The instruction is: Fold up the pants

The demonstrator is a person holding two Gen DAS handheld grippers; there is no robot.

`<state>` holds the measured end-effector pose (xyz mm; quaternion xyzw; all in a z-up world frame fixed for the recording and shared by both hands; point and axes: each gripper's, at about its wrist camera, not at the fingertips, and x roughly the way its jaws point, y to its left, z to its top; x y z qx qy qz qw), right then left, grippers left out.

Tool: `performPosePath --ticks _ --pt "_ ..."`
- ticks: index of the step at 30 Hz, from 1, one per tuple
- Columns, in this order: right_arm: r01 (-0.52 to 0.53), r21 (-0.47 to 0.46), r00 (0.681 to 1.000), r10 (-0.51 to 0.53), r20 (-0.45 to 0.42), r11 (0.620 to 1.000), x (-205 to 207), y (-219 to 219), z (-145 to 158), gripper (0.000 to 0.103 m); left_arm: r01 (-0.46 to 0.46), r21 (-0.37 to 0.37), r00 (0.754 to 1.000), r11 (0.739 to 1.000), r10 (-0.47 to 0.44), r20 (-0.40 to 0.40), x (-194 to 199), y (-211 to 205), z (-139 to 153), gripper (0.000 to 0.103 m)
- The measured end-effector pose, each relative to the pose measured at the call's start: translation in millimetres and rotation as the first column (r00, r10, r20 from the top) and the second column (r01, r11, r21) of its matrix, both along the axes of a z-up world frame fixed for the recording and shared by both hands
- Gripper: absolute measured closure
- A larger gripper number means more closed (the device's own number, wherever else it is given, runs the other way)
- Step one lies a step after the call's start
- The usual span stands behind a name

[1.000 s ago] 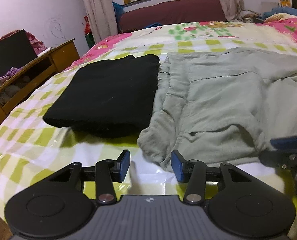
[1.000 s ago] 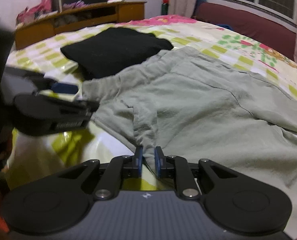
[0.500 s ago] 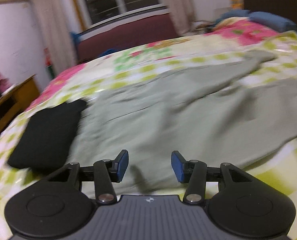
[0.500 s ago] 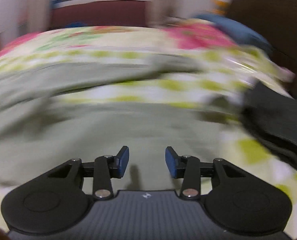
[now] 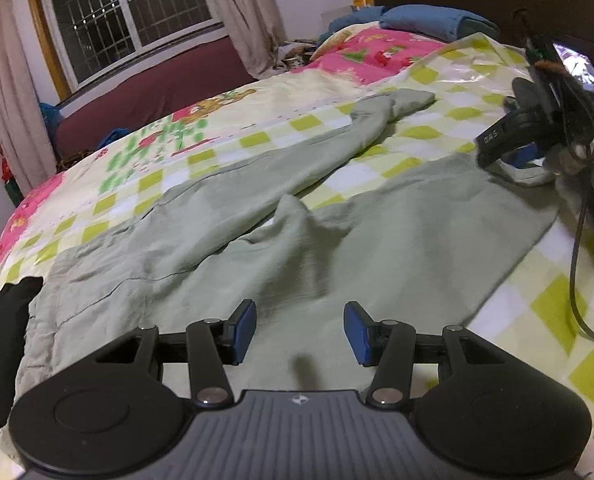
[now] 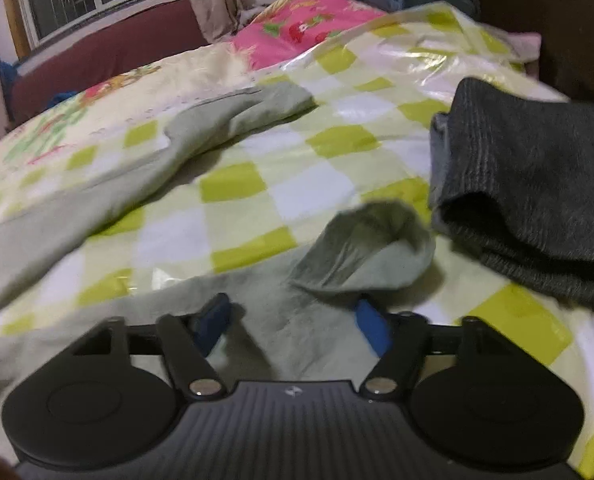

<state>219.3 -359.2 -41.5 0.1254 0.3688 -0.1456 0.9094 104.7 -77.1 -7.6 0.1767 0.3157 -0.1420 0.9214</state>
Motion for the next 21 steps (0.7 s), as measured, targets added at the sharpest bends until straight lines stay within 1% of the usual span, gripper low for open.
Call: performPosePath --ticks 1,2,3,4,6,8,10,11,13,15,17,18,21 --pt "0.009 0.034 1.000 -0.010 0.015 0.999 -6.7 -7.7 3.4 0.079 0.003 0.003 1.000 1.000 -0.003 0.002 -2.0 -1.6 1.1 0.040" --pt "0.019 0.099 0.999 -0.022 0.031 0.995 -14.3 -19.4 6.7 0.089 0.006 0.005 1.000 1.000 -0.006 0.003 -3.3 -3.3 2.3 0.040" --pt "0.035 0.158 0.998 -0.043 0.045 0.987 -22.9 -32.4 9.9 0.090 0.011 0.007 1.000 1.000 -0.011 0.003 -4.9 -5.9 3.7 0.040" --pt "0.062 0.186 0.995 -0.075 0.062 0.981 -35.0 -47.1 14.5 0.090 0.016 0.009 1.000 1.000 -0.016 0.004 -5.4 -8.3 5.0 0.040" --pt "0.096 0.185 0.990 -0.113 0.087 0.978 -57.3 -68.8 22.9 0.091 0.028 0.011 1.000 1.000 -0.029 0.010 -8.1 -14.5 7.0 0.040" --pt "0.139 0.193 0.982 -0.160 0.099 0.971 -81.4 -95.6 29.9 0.095 0.045 0.009 0.999 0.999 -0.046 0.016 -12.3 -22.2 10.8 0.040" --pt "0.189 0.165 0.974 -0.206 0.096 0.968 -98.2 -115.6 33.2 0.095 0.063 0.016 0.998 0.998 -0.063 0.022 -16.2 -28.8 13.8 0.040" --pt "0.209 0.160 0.970 -0.225 0.091 0.965 -105.7 -123.8 34.0 0.089 0.069 0.022 0.997 0.997 -0.070 0.029 -19.0 -31.4 15.3 0.038" --pt "0.244 0.160 0.966 -0.255 0.050 0.956 -118.4 -138.5 33.0 0.084 0.078 0.040 0.996 0.996 -0.079 0.041 -24.5 -36.1 17.7 0.033" --pt "0.273 0.138 0.959 -0.280 0.037 0.952 -130.0 -144.2 31.7 0.086 0.073 0.059 0.996 0.996 -0.076 0.045 -27.7 -37.2 18.8 0.033" --pt "0.257 0.115 0.963 -0.265 0.053 0.959 -140.2 -137.4 33.4 0.081 0.062 0.081 0.997 0.995 -0.066 0.044 -30.1 -35.7 19.3 0.032" --pt "0.242 0.092 0.967 -0.248 0.062 0.966 -142.5 -130.8 36.5 0.081 0.056 0.092 0.997 0.994 -0.061 0.045 -30.7 -34.3 19.7 0.032" --pt "0.091 0.053 0.988 -0.096 0.124 0.994 -142.1 -95.5 49.6 0.078 0.030 0.129 0.998 0.991 -0.038 0.056 -28.8 -21.3 21.0 0.030"
